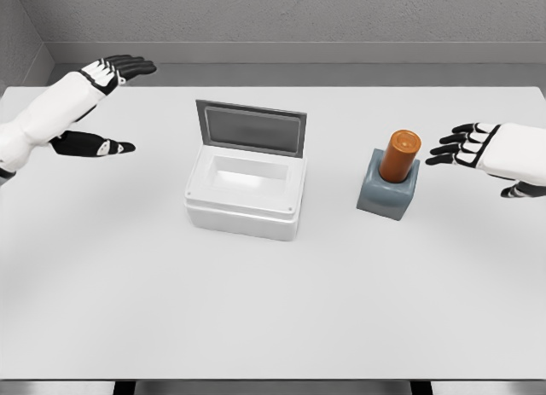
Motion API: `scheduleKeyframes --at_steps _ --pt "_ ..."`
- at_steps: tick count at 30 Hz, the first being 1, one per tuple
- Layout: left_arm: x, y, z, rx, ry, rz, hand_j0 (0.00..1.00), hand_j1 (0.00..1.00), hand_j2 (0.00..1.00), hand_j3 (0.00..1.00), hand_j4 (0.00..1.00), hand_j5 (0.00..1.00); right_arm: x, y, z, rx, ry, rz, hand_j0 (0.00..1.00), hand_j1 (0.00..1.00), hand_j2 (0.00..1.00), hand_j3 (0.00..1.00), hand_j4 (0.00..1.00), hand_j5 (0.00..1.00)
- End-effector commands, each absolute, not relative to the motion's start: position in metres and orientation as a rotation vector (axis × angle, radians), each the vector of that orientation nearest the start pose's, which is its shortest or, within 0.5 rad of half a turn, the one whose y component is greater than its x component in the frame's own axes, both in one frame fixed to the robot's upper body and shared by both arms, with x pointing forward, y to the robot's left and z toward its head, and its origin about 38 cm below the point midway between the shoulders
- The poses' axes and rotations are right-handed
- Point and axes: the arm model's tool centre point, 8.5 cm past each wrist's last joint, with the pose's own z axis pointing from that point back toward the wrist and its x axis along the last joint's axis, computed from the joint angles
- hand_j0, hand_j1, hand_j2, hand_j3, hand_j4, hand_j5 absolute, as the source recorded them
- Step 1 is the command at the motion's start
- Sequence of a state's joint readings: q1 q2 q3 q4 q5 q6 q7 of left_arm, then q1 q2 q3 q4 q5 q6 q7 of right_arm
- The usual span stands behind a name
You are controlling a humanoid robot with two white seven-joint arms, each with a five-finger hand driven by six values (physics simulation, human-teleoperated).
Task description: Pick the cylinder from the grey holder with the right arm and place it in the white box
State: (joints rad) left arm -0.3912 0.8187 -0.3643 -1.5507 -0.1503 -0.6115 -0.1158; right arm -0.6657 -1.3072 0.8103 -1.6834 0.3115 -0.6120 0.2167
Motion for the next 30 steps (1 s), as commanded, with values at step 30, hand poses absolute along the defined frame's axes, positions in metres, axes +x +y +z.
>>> scheduleKeyframes --at_steps 30 --pt "0.444 0.345 0.227 -0.309 -1.632 -0.926 1.00 1.00 1.00 1.00 1.00 1.00 0.443 -0.302 0.285 -0.441 -1.296 2.303 0.99 0.99 0.99 0.99 0.99 0.99"
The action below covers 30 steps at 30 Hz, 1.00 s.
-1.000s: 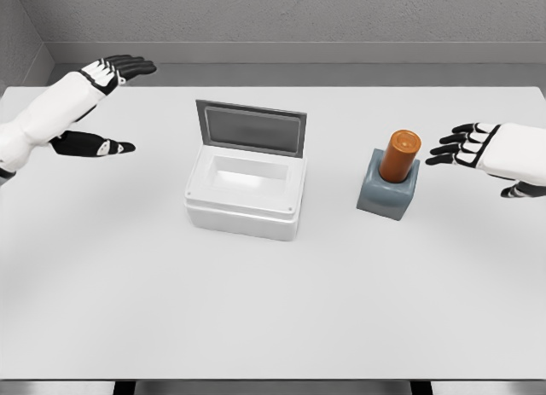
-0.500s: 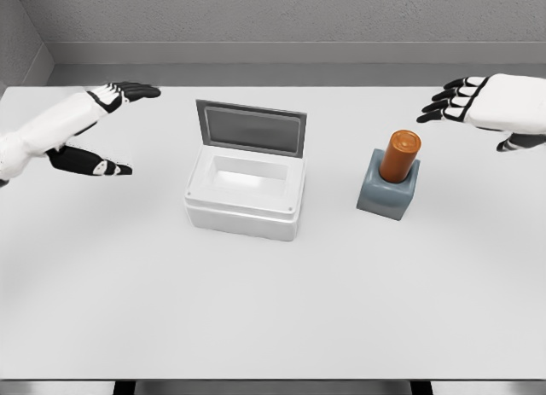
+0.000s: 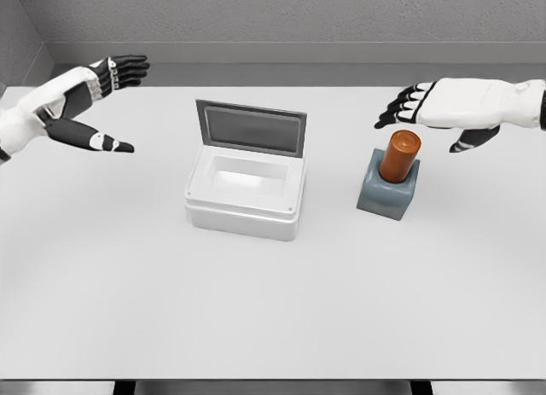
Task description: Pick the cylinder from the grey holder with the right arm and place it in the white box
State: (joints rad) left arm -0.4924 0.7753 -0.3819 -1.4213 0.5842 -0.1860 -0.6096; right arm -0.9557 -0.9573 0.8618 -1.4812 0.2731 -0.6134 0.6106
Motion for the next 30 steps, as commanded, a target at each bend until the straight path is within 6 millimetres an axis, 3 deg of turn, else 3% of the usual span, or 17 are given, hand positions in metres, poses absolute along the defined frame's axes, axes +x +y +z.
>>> scheduleKeyframes --at_steps 1,3,12,20,22,30 --pt "0.445 0.346 0.225 -0.308 -1.630 -0.918 1.00 1.00 1.00 1.00 1.00 1.00 0.443 -0.301 0.283 0.597 1.730 -3.102 0.99 0.99 0.99 0.99 0.99 0.99" --pt "0.446 0.349 0.222 -0.303 -1.625 -0.908 1.00 1.00 1.00 1.00 1.00 1.00 0.445 -0.292 0.272 0.556 1.702 -3.114 0.98 0.98 0.98 0.98 0.98 0.98" --pt "0.447 0.342 0.211 -0.328 -1.607 -0.897 1.00 1.00 1.00 1.00 1.00 1.00 0.458 -0.286 0.259 0.570 1.687 -3.139 0.98 0.98 0.98 0.98 0.98 0.98" --pt "0.449 0.341 0.209 -0.329 -1.603 -0.892 1.00 1.00 1.00 1.00 1.00 1.00 0.453 -0.283 0.266 0.577 1.671 -3.114 0.93 0.93 0.93 0.93 0.93 0.93" --pt "0.448 0.341 0.208 -0.330 -1.602 -0.893 1.00 1.00 1.00 1.00 1.00 1.00 0.448 -0.277 0.264 0.549 1.648 -3.106 0.87 0.87 0.87 0.87 0.87 0.87" --pt "0.448 0.341 0.209 -0.330 -1.603 -0.893 1.00 1.00 1.00 1.00 1.00 1.00 0.445 -0.281 0.261 0.548 1.613 -3.126 0.82 0.82 0.82 0.82 0.82 0.82"
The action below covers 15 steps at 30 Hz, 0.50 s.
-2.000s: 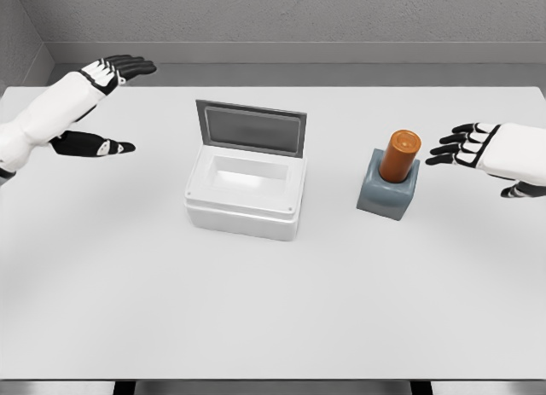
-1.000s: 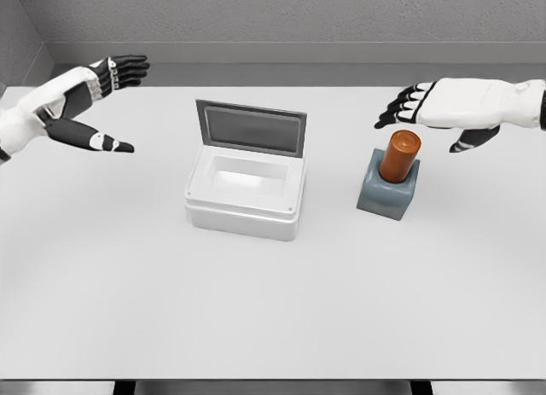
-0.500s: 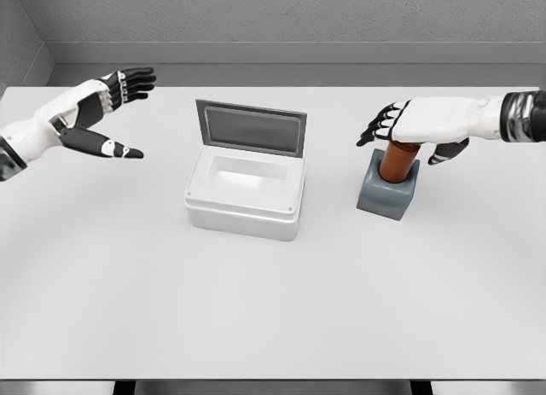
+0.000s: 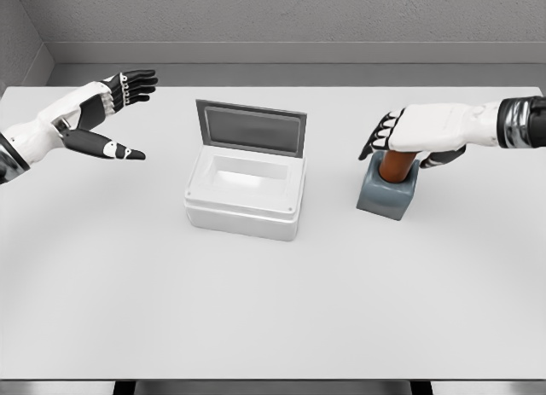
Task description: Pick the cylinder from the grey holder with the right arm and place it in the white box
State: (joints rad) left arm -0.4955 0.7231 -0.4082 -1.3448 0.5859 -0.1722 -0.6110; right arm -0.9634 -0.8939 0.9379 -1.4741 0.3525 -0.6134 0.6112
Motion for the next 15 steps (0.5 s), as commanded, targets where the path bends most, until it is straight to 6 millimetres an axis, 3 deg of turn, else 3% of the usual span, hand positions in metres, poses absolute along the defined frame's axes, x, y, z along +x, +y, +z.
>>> scheduleKeyframes --at_steps 1,7,15 --pt "0.4485 0.3407 0.2085 -0.330 -1.603 -0.893 1.00 1.00 1.00 1.00 1.00 1.00 0.4450 -0.2820 0.2610 0.549 1.612 -3.127 0.80 0.80 0.80 0.80 0.80 0.80" --pt "0.4487 0.3393 0.2082 -0.332 -1.601 -0.898 1.00 1.00 1.00 1.00 1.00 1.00 0.4438 -0.2837 0.2585 0.545 1.596 -3.139 0.71 0.71 0.71 0.71 0.71 0.71" --pt "0.4486 0.3368 0.2061 -0.338 -1.595 -0.902 1.00 1.00 1.00 1.00 1.00 1.00 0.4394 -0.2820 0.2630 0.547 1.581 -3.123 0.51 0.51 0.51 0.51 0.51 0.51"
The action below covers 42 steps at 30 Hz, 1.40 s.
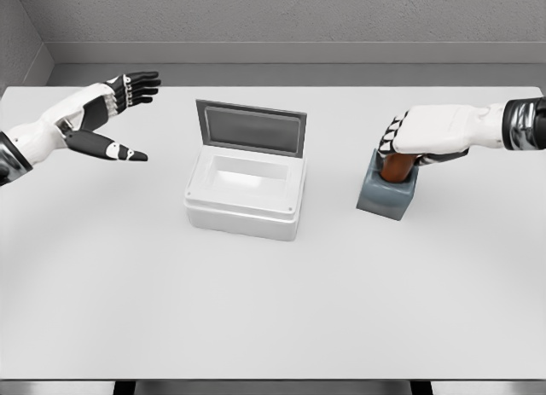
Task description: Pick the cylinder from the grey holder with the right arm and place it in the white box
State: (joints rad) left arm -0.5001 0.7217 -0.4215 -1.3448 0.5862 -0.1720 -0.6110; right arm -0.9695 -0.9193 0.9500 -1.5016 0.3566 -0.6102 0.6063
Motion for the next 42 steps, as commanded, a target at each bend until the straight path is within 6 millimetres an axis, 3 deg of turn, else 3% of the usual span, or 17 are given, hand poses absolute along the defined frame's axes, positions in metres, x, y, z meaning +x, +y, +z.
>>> scheduleKeyframes --at_steps 1,15,21,34,42 --pt "0.449 0.337 0.206 -0.340 -1.594 -0.901 1.00 1.00 1.00 1.00 1.00 1.00 0.439 -0.282 0.263 0.547 1.581 -3.123 0.50 0.50 0.50 0.50 0.50 0.50" --pt "0.449 0.336 0.207 -0.340 -1.594 -0.903 1.00 1.00 1.00 1.00 1.00 1.00 0.438 -0.282 0.292 0.623 1.580 -3.060 0.49 0.49 0.49 0.49 0.49 0.49" --pt "0.451 0.329 0.205 -0.357 -1.600 -0.903 1.00 1.00 1.00 1.00 1.00 1.00 0.439 -0.275 0.294 0.615 1.593 -3.040 0.46 0.46 0.46 0.46 0.46 0.46" --pt "0.463 0.330 0.198 -0.354 -1.589 -0.861 1.00 1.00 1.00 1.00 1.00 1.00 0.431 -0.236 0.305 0.552 1.611 -2.918 0.46 0.46 0.46 0.46 0.46 0.46" --pt "0.464 0.327 0.199 -0.357 -1.594 -0.869 1.00 1.00 1.00 1.00 1.00 1.00 0.433 -0.218 0.301 0.508 1.628 -2.890 0.46 0.46 0.46 0.46 0.46 0.46"
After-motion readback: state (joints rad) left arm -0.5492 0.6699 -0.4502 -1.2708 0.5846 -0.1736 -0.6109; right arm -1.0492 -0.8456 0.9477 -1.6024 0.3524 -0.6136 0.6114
